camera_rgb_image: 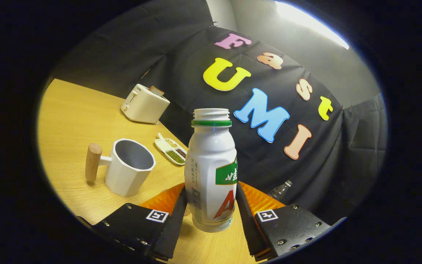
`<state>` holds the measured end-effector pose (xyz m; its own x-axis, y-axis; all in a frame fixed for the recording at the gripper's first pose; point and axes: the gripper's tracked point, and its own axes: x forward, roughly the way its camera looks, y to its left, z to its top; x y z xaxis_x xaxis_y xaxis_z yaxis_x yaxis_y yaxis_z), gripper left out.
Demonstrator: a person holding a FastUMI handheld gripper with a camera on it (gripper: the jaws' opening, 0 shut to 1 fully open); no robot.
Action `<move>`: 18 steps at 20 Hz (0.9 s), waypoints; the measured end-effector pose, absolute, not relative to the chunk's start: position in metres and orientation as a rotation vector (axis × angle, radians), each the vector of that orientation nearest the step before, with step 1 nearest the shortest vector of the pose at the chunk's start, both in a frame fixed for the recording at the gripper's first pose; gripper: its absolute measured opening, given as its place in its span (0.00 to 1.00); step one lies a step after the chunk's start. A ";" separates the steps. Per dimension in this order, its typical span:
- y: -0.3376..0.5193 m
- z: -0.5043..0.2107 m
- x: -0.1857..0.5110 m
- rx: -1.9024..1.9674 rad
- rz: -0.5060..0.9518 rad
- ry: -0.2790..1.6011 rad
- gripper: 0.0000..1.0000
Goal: Take the bottle from table, then pour the juice into the cup, finally place the bottle on the coaster
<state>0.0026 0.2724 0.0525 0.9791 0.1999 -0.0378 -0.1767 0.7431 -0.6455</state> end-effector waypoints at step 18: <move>0.270 0.060 0.011 -1.111 0.083 -0.043 0.73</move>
<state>0.0110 0.2699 0.0603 0.9961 0.0881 -0.0067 -0.0450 0.4408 -0.8965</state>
